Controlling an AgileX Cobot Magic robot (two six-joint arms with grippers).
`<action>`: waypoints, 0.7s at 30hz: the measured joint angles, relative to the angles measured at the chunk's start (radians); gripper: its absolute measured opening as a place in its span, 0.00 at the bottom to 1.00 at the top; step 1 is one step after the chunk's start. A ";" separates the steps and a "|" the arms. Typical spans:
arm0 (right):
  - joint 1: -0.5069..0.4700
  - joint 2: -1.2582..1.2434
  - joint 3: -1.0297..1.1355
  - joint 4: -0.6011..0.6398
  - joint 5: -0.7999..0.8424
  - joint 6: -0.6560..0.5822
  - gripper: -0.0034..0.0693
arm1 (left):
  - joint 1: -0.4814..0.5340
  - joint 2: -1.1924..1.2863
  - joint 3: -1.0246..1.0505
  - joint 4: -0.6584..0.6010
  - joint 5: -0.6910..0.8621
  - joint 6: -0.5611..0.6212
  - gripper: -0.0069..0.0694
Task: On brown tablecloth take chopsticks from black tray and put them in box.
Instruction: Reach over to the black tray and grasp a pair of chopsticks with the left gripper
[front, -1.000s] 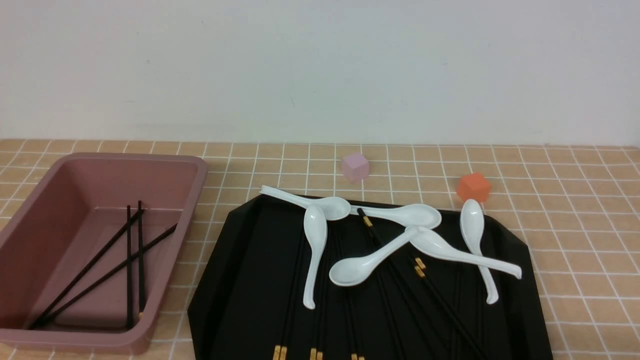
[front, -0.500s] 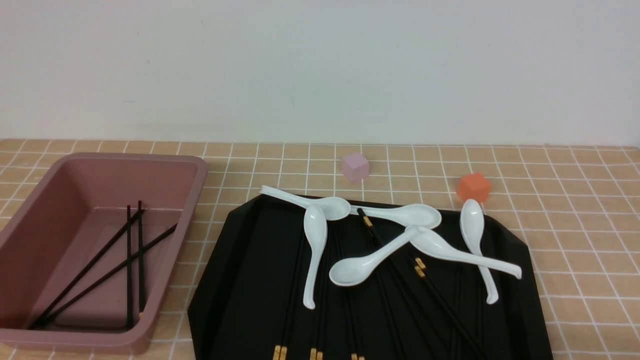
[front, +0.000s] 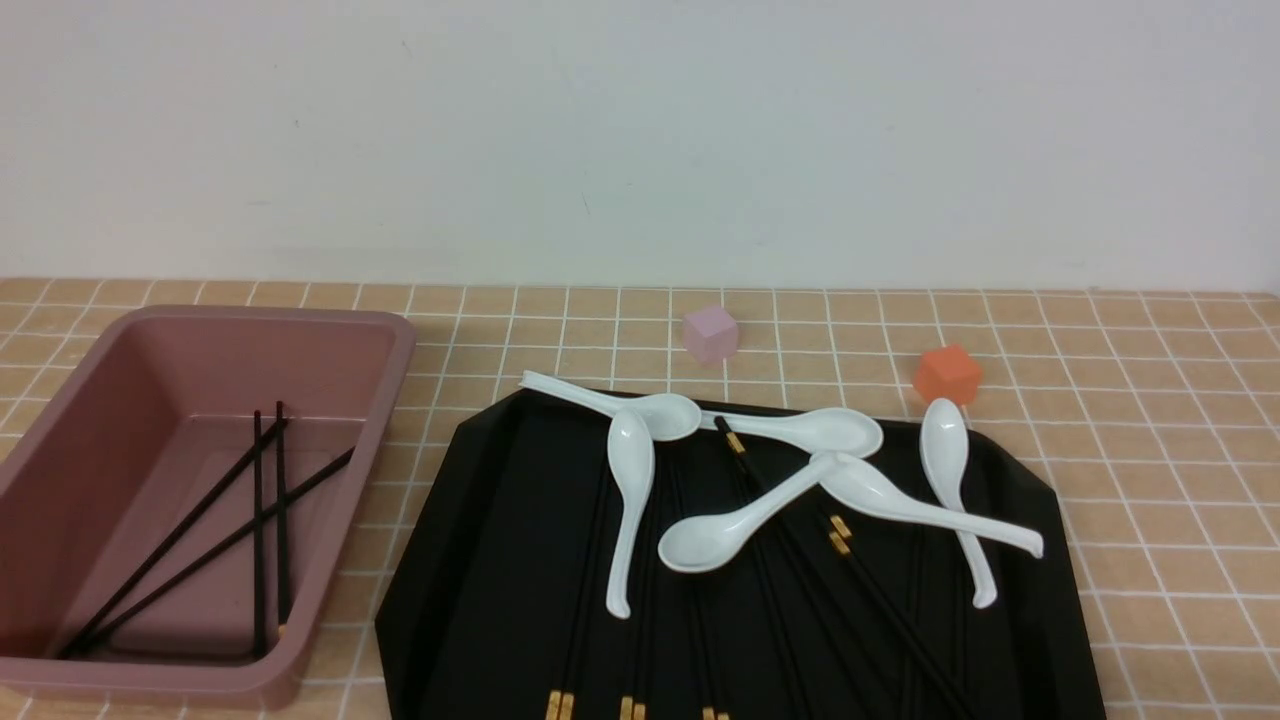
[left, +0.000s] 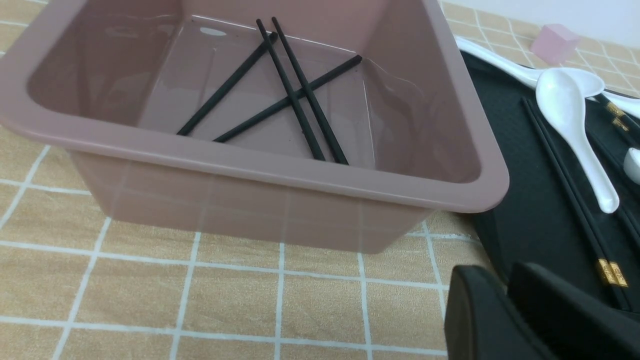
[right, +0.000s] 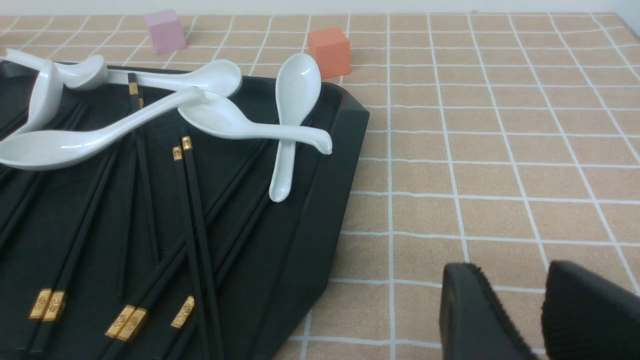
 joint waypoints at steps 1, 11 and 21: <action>0.000 0.000 0.000 0.000 0.000 0.000 0.38 | 0.000 0.000 0.000 0.002 0.000 0.000 0.24; 0.000 0.000 0.000 0.000 0.000 0.000 0.38 | 0.000 0.000 0.000 -0.655 -0.046 -0.403 0.24; 0.000 0.000 0.000 0.000 0.000 0.000 0.38 | 0.000 0.000 -0.008 -1.017 -0.129 -0.477 0.20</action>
